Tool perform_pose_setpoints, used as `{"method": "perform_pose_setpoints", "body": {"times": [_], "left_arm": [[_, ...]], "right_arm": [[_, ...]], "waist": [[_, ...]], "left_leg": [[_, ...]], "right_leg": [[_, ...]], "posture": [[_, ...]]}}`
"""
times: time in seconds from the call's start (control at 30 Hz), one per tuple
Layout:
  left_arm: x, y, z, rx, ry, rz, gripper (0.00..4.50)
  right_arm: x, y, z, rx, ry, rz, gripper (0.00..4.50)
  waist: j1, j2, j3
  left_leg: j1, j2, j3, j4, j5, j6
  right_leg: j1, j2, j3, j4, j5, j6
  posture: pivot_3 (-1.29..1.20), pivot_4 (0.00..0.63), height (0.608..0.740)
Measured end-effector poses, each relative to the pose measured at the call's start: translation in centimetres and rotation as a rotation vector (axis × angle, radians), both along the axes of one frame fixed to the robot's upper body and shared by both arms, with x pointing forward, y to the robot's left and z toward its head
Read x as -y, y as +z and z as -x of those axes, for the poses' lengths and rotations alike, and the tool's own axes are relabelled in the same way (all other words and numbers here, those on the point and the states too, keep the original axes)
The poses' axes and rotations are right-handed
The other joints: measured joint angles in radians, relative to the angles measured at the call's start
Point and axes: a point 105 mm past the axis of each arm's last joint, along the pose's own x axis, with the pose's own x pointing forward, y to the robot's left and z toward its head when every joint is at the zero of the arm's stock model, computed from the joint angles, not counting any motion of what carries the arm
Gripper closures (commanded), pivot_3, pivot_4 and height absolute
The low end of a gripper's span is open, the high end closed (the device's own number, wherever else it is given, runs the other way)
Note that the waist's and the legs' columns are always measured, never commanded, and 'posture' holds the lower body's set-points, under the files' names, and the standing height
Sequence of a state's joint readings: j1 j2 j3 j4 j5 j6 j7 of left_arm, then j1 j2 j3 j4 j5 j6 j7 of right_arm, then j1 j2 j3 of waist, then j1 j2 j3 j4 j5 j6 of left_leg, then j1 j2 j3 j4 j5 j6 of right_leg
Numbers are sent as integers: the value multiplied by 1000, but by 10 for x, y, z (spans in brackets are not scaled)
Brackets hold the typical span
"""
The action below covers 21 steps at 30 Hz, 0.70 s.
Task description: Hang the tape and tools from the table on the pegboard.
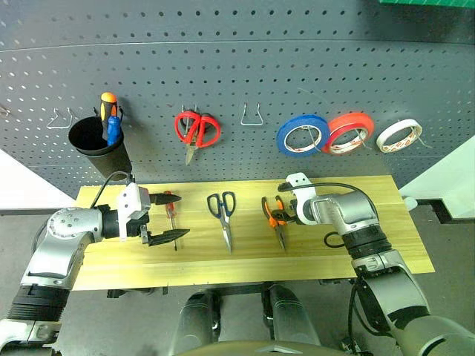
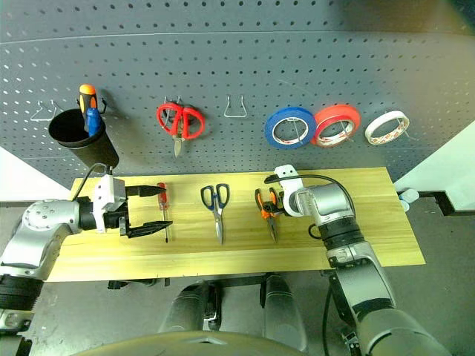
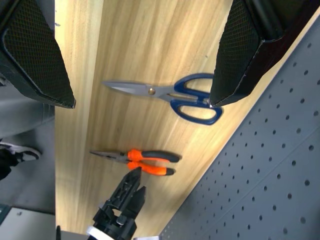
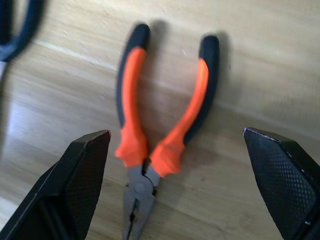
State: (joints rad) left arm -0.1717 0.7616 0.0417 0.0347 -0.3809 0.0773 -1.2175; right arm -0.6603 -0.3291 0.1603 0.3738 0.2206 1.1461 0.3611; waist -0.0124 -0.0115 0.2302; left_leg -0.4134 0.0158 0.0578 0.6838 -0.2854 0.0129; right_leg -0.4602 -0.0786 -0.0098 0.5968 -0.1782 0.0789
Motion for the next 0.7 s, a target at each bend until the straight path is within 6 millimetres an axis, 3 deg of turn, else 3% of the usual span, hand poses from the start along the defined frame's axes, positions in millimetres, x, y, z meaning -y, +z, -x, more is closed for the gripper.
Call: {"method": "perform_pose_setpoints", "body": {"times": [0.53, 0.7], "left_arm": [[3, -8, -3, -13, 20, -2, 0], [3, -10, -3, -18, 24, 1, 0]], "right_arm": [[-36, -10, -4, -42, 19, 29, 51], [-34, -11, -9, -36, 10, 106, 51]], "waist": [[0, 1, 15], [1, 1, 15]], "left_leg": [[0, 0, 0, -1, 0, 0], [0, 0, -1, -1, 0, 0]], "right_leg": [[-1, 0, 0, 0, 0, 1], [0, 0, 0, 0, 0, 0]], "posture": [[113, 266, 740], [120, 266, 740]]}}
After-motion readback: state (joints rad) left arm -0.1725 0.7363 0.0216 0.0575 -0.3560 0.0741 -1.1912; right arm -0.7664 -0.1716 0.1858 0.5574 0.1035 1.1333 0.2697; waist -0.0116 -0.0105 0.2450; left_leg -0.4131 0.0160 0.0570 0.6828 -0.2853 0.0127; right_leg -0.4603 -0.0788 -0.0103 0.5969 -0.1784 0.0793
